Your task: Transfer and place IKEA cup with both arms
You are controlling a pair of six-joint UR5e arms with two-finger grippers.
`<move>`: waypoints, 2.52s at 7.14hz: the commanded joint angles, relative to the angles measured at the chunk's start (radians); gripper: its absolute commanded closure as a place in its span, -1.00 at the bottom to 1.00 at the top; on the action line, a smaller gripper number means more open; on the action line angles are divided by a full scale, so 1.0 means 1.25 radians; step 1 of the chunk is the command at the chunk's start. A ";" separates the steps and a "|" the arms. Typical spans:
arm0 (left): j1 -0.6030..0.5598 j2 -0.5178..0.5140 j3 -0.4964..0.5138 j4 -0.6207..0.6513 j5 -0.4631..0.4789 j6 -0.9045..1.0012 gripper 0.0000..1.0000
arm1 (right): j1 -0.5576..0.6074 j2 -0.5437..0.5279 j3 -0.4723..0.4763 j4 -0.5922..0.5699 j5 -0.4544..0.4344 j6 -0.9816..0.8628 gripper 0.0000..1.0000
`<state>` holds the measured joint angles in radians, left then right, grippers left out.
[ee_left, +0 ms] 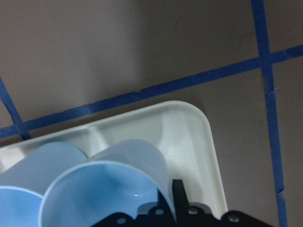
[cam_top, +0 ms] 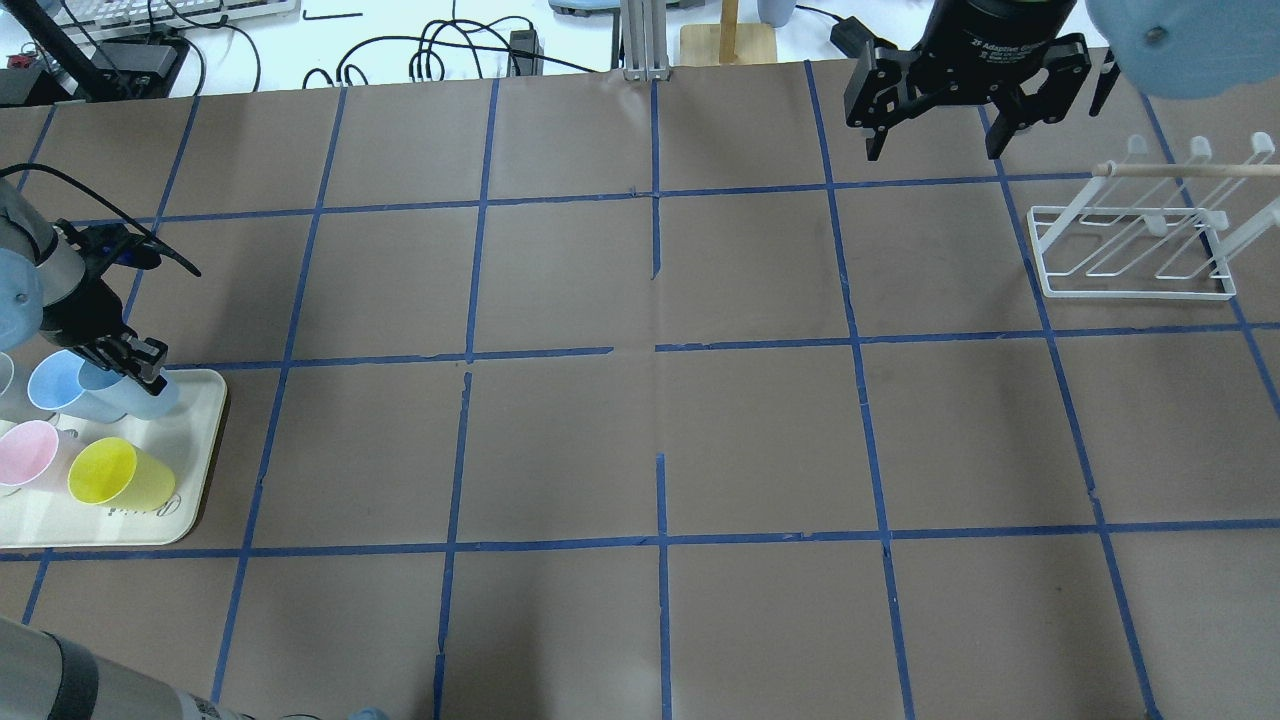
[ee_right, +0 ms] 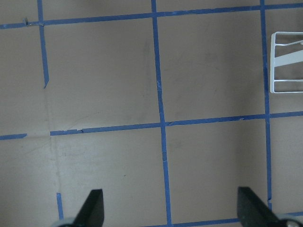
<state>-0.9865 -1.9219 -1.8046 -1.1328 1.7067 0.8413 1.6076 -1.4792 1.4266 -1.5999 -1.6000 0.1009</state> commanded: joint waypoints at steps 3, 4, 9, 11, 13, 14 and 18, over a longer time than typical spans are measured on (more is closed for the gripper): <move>-0.004 0.022 0.009 -0.076 0.000 -0.002 -1.00 | 0.000 0.000 0.000 0.001 0.000 -0.001 -1.00; -0.013 0.043 0.035 -0.118 -0.004 -0.004 -1.00 | 0.000 0.000 0.000 0.001 0.000 0.000 -1.00; -0.202 0.158 0.234 -0.367 -0.025 -0.249 -1.00 | -0.001 0.000 0.000 0.001 0.000 -0.001 -1.00; -0.329 0.223 0.217 -0.390 -0.062 -0.425 -1.00 | -0.001 0.000 0.000 0.001 0.001 -0.001 -1.00; -0.428 0.273 0.212 -0.393 -0.088 -0.500 -1.00 | 0.000 0.000 0.001 0.001 0.001 -0.001 -1.00; -0.446 0.286 0.203 -0.401 -0.084 -0.502 -1.00 | 0.000 0.000 0.001 0.001 0.001 -0.001 -1.00; -0.449 0.320 0.144 -0.403 -0.090 -0.501 -1.00 | -0.001 0.000 0.001 0.000 0.001 -0.002 -1.00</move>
<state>-1.5471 -1.5226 -1.6165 -1.6369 1.5958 0.2148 1.6067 -1.4788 1.4281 -1.5994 -1.5984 0.0993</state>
